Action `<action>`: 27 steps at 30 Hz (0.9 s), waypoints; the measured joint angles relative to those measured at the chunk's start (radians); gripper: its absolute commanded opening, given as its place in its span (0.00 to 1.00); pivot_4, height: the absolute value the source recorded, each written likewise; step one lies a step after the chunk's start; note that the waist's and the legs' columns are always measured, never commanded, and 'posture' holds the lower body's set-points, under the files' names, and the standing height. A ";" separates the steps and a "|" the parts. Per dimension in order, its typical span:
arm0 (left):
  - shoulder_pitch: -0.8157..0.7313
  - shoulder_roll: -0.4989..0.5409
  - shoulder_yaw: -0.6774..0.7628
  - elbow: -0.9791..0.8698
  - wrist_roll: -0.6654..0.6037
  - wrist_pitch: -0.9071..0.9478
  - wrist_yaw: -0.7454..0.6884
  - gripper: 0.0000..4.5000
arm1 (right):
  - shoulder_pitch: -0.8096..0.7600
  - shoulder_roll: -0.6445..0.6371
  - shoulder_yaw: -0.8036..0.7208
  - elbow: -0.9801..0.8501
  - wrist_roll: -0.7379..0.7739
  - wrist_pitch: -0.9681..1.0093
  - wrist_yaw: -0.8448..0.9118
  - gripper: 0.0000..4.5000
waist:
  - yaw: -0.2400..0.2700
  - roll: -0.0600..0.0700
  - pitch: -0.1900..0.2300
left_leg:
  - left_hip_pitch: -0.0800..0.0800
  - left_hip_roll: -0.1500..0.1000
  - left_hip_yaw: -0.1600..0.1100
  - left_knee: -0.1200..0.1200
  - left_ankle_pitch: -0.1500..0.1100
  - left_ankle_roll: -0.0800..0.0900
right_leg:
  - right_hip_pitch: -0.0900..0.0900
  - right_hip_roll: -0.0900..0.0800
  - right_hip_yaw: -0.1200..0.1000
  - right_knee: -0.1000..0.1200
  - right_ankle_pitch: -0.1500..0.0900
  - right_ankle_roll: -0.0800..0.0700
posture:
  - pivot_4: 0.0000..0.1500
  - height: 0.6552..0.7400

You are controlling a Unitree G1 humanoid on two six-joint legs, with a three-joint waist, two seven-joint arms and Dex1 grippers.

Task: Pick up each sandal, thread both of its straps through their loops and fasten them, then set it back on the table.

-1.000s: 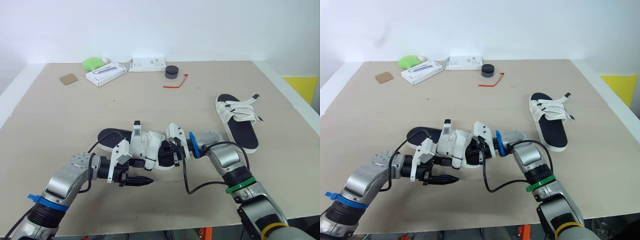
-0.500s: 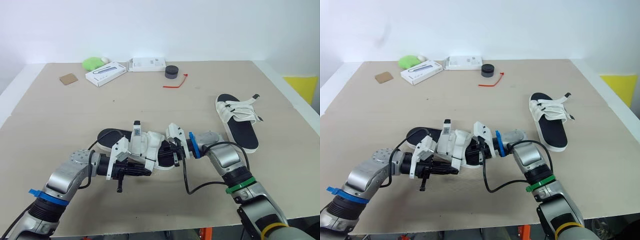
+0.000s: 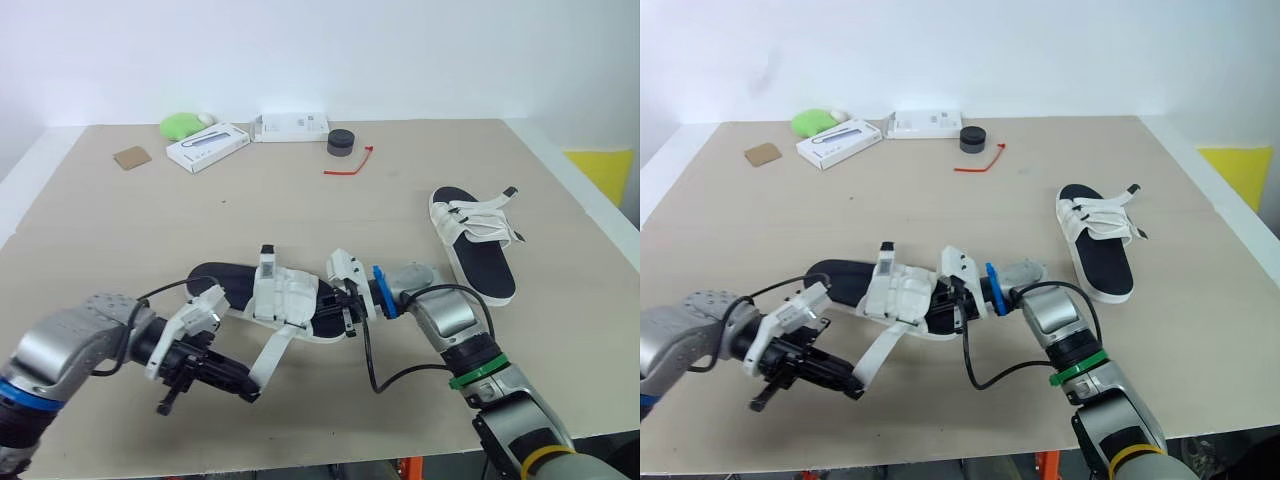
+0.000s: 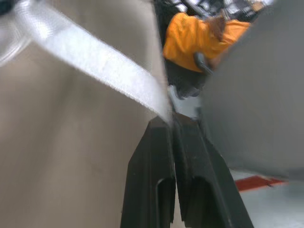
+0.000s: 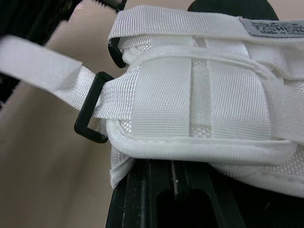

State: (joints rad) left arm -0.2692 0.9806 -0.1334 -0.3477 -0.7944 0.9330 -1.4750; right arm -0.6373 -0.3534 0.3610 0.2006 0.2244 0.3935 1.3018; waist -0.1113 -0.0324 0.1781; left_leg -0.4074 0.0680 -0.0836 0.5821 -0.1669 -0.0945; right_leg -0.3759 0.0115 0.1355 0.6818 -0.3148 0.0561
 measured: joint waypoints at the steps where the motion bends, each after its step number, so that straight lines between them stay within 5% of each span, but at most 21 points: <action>1: -0.005 -0.005 0.016 0.001 -0.049 0.042 0.005 0.01 | 0.000 0.000 0.003 -0.001 0.005 0.000 0.003 0.00 | 0.001 0.000 0.000 | 0.000 0.000 0.000 0.000 -0.001 -0.001 | 0.000 0.000 0.000 0.000 -0.001 0.000 | 1.00 1.00; 4: -0.092 -0.089 0.057 0.014 -0.177 0.145 0.075 0.01 | 0.000 -0.005 0.001 -0.001 0.007 0.000 0.005 0.00 | 0.006 -0.001 0.001 | -0.001 0.000 -0.001 0.001 -0.001 -0.002 | 0.000 0.000 -0.001 0.000 -0.001 0.001 | 1.00 1.00; 10: -0.326 -0.400 0.119 0.233 -0.353 0.364 0.448 0.01 | -0.004 -0.007 -0.002 0.007 0.007 0.001 -0.001 0.00 | 0.008 -0.001 0.002 | -0.001 -0.001 -0.001 0.005 -0.001 -0.002 | 0.003 0.000 -0.001 0.000 0.001 0.003 | 1.00 1.00; 20: -0.477 -0.591 0.216 0.636 -0.270 0.410 0.758 0.01 | -0.003 -0.014 -0.029 0.019 0.005 0.007 -0.031 0.00 | 0.015 0.000 0.002 | -0.001 -0.003 -0.003 0.008 0.003 -0.009 | 0.005 -0.001 0.000 0.000 0.006 0.008 | 1.00 1.00; 27: -0.478 -0.640 0.248 0.666 -0.224 0.418 0.804 0.01 | 0.006 -0.019 -0.029 0.004 0.005 0.011 -0.042 0.00 | 0.016 0.000 0.002 | -0.001 -0.003 -0.004 0.008 0.004 -0.009 | 0.005 -0.001 0.000 0.000 0.006 0.008 | 1.00 1.00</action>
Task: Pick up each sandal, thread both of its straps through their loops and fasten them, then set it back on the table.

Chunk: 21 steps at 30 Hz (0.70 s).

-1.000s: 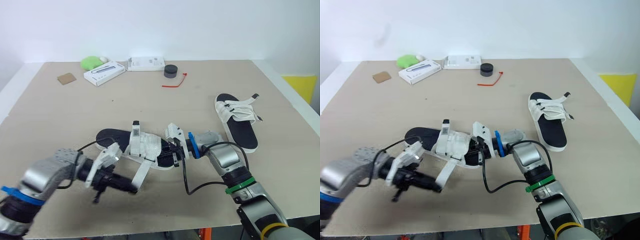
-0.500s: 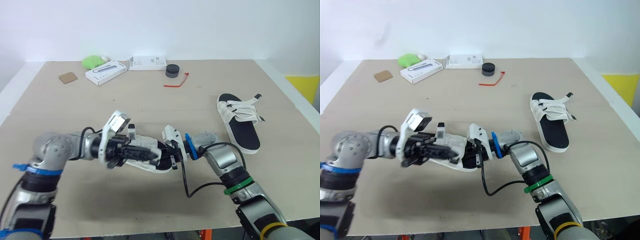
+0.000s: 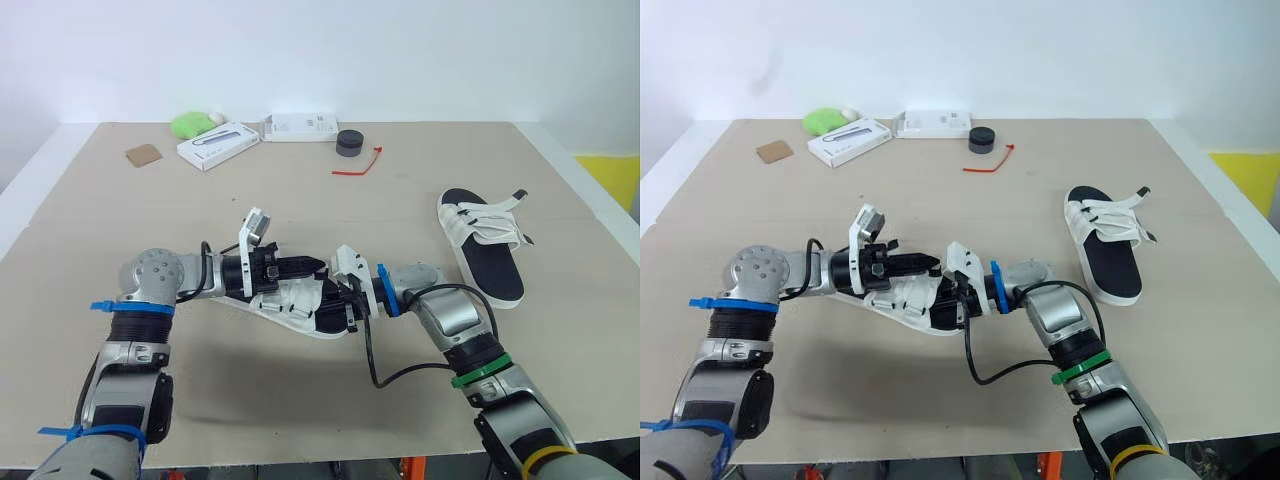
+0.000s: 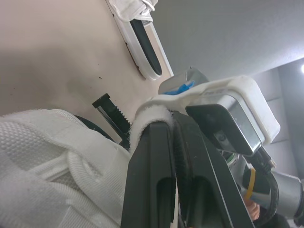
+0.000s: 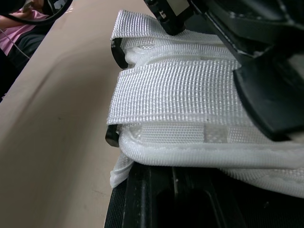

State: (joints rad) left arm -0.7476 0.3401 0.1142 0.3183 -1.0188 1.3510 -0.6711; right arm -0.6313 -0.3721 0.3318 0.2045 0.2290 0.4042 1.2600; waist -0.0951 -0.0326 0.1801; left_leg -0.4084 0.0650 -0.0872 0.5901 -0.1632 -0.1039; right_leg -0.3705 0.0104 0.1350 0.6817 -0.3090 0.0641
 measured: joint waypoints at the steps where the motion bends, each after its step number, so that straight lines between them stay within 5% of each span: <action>1: -0.001 -0.004 -0.007 0.006 0.018 -0.004 -0.008 0.01 | 0.001 -0.002 0.000 -0.002 0.000 0.000 -0.002 0.00 | 0.000 0.000 0.000 | 0.000 0.000 0.000 0.000 0.000 0.000 | 0.000 0.000 0.000 0.000 0.000 0.000 | 1.00 1.00; 5: -0.028 -0.026 -0.007 0.064 0.056 -0.014 -0.012 0.01 | 0.003 -0.005 -0.001 -0.002 -0.001 0.004 -0.007 0.00 | 0.002 0.000 -0.002 | 0.001 -0.001 0.000 0.000 0.000 0.000 | 0.001 0.000 0.000 0.000 0.000 0.001 | 1.00 1.00; 8: -0.045 -0.046 0.014 0.108 0.079 -0.020 0.009 0.22 | 0.004 -0.005 -0.001 -0.002 -0.003 0.006 -0.018 0.00 | 0.002 0.001 -0.003 | 0.001 -0.001 0.000 0.001 0.001 0.000 | 0.002 -0.001 0.000 0.000 0.001 0.002 | 1.00 1.00; 14: -0.067 -0.059 0.037 0.134 0.116 -0.047 0.055 0.83 | 0.008 -0.003 0.001 -0.007 -0.003 0.006 -0.022 0.00 | 0.001 0.001 -0.005 | 0.001 -0.001 0.000 0.001 0.002 -0.001 | 0.001 -0.001 0.000 0.000 0.002 0.002 | 1.00 1.00; 21: -0.086 -0.053 -0.009 0.127 0.158 -0.059 0.055 0.83 | 0.005 -0.001 0.005 0.006 -0.007 0.006 -0.028 0.00 | 0.000 0.003 -0.011 | 0.003 -0.001 0.000 0.001 0.002 -0.001 | 0.003 -0.001 0.000 0.000 0.002 0.002 | 1.00 1.00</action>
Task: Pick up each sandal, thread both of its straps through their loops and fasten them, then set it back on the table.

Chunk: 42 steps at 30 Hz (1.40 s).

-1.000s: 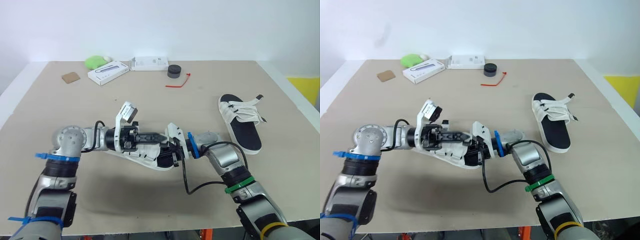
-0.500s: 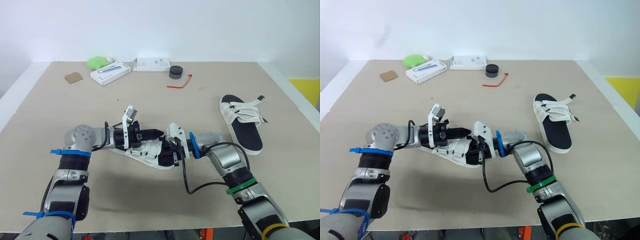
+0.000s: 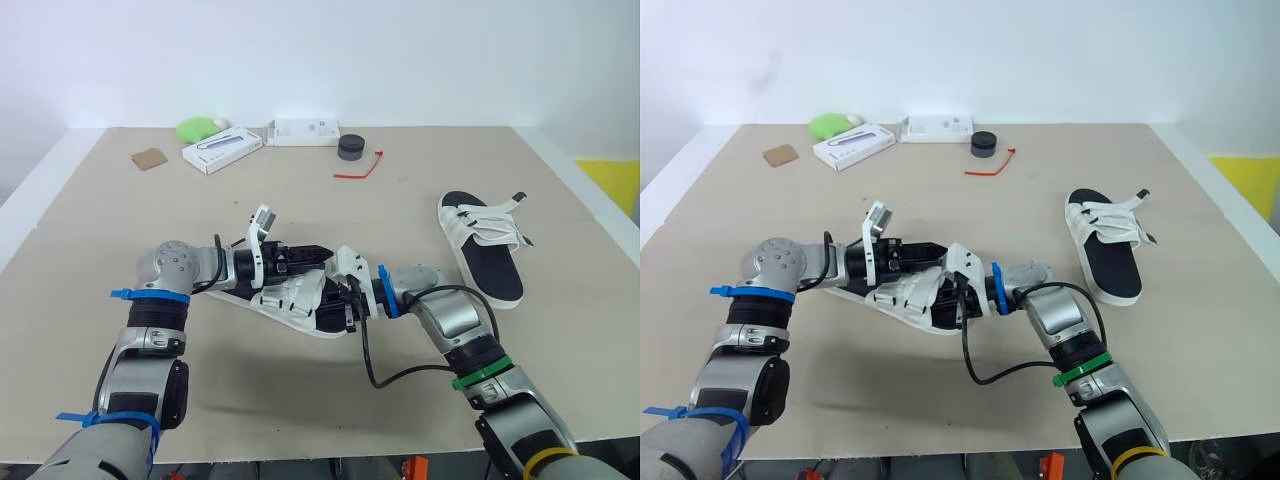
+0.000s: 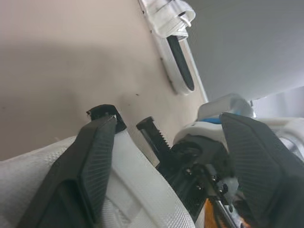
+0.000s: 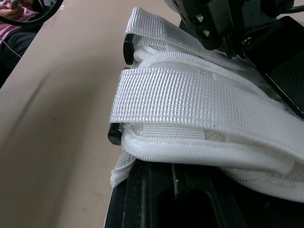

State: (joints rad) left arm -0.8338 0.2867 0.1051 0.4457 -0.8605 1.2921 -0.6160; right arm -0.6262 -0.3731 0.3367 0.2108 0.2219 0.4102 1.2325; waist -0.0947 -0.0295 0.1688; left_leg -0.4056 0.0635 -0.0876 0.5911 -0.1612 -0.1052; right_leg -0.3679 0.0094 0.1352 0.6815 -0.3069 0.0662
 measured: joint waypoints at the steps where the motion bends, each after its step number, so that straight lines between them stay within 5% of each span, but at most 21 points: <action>1: -0.003 0.001 -0.004 0.001 0.003 -0.001 0.000 0.83 | 0.000 0.000 0.000 0.001 0.000 0.000 0.000 0.00 | 0.000 0.000 0.000 | 0.000 0.000 0.000 0.000 0.000 0.000 | 0.000 0.000 0.000 0.000 0.000 0.000 | 1.00 1.00; 9: -0.044 0.010 0.054 0.035 0.027 -0.033 0.005 0.83 | -0.004 0.007 0.002 -0.003 0.003 0.000 0.002 0.00 | -0.005 0.000 0.001 | -0.003 0.000 0.000 -0.001 0.001 0.000 | -0.003 0.000 0.000 0.000 0.000 0.000 | 1.00 1.00; 18: 0.023 0.277 0.112 -0.261 -0.091 0.014 -0.251 0.83 | -0.001 0.006 0.008 -0.020 0.011 0.000 0.031 0.00 | -0.011 -0.001 0.006 | -0.005 0.001 -0.001 -0.008 -0.002 -0.006 | -0.007 0.000 0.000 -0.001 -0.005 -0.003 | 1.00 1.00; 25: 0.335 0.535 -0.136 -0.445 0.197 -0.419 -0.534 0.83 | -0.009 -0.005 0.000 -0.029 0.014 0.020 0.030 0.00 | -0.005 -0.002 0.009 | -0.004 0.001 0.000 -0.008 -0.001 -0.007 | -0.007 -0.001 0.000 -0.001 -0.005 -0.004 | 1.00 1.00; 33: 0.443 0.485 -0.158 -0.465 0.332 -0.731 -0.570 0.83 | -0.009 -0.101 -0.016 -0.152 0.069 0.173 0.029 0.00 | 0.024 0.000 0.013 | -0.023 0.000 0.000 -0.006 -0.002 -0.007 | -0.023 -0.002 -0.001 -0.001 -0.005 -0.004 | 1.00 1.00; 42: 0.452 0.426 -0.157 -0.477 0.334 -0.747 -0.558 0.83 | -0.060 -0.184 -0.045 -0.259 0.087 0.313 -0.047 0.00 | 0.023 0.002 0.014 | -0.023 0.000 0.000 -0.005 -0.002 -0.005 | -0.023 -0.002 -0.001 -0.001 -0.006 -0.004 | 1.00 1.00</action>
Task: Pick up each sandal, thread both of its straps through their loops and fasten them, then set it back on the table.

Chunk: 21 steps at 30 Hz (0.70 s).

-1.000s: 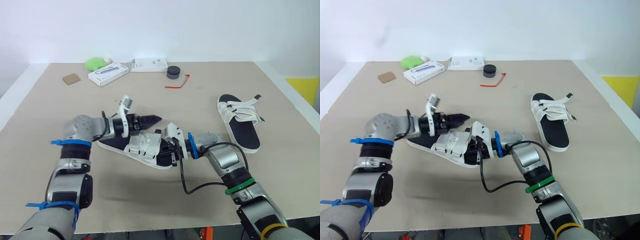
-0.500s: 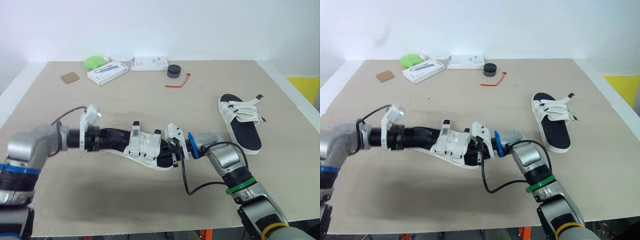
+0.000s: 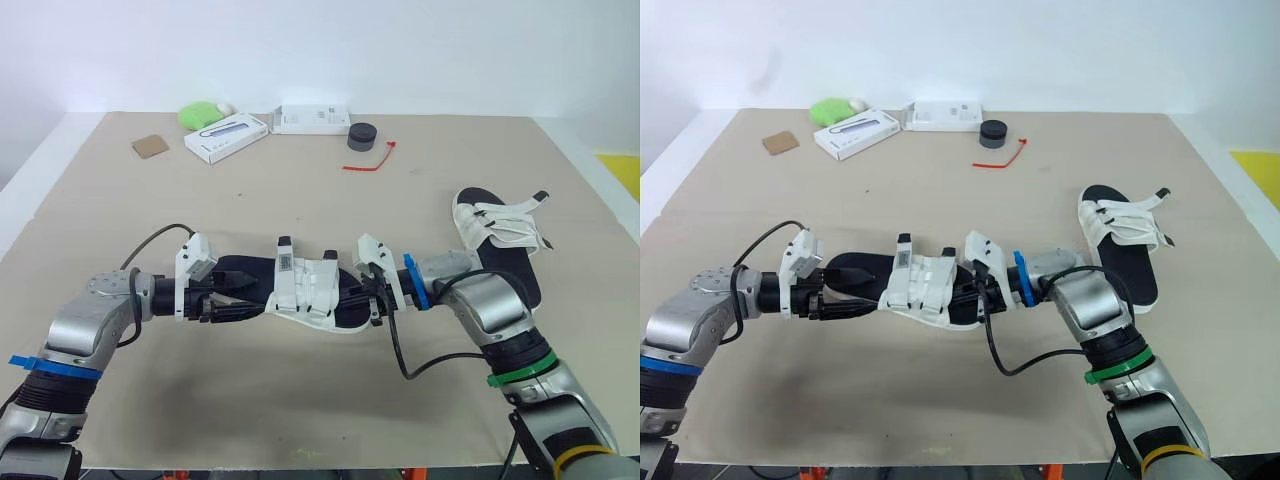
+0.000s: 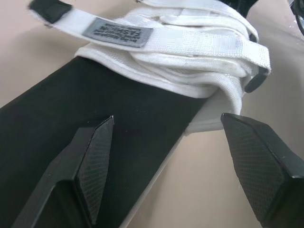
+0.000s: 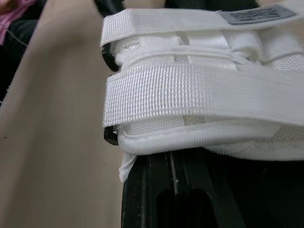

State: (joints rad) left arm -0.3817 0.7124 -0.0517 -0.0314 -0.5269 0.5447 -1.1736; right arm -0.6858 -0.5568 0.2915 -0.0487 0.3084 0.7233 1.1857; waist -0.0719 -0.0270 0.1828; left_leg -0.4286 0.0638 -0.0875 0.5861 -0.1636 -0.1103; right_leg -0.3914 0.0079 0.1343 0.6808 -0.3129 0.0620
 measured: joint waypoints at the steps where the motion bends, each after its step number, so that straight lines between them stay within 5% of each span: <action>1: 0.000 -0.001 0.000 -0.002 0.000 0.000 0.001 0.83 | -0.003 -0.002 -0.005 -0.004 0.000 0.002 -0.005 0.00 | 0.000 0.000 0.000 | 0.000 0.000 0.000 0.000 0.000 0.000 | 0.000 0.000 0.000 0.000 0.000 0.000 | 1.00 1.00; 11: 0.013 -0.035 -0.008 -0.041 -0.001 0.002 0.023 0.83 | -0.034 -0.258 -0.154 -0.121 0.065 0.102 0.006 0.00 | 0.002 0.002 0.001 | -0.001 -0.001 0.000 0.001 -0.002 0.003 | 0.000 -0.001 0.000 0.000 0.000 -0.001 | 1.00 1.00; 21: 0.005 -0.079 -0.099 -0.050 0.127 -0.168 0.028 0.83 | 0.097 -0.334 -0.319 -0.295 0.220 0.108 0.009 0.00 | 0.002 0.003 0.002 | 0.000 -0.001 0.000 0.005 -0.002 0.003 | 0.003 -0.001 0.000 0.001 0.000 0.000 | 1.00 1.00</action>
State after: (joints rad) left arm -0.3766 0.6330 -0.1510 -0.0810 -0.3996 0.3764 -1.1457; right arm -0.5884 -0.8913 -0.0278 -0.3442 0.5279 0.8315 1.1947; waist -0.0695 -0.0238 0.1847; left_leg -0.4290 0.0629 -0.0873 0.5913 -0.1655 -0.1068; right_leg -0.3888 0.0072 0.1342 0.6813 -0.3126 0.0619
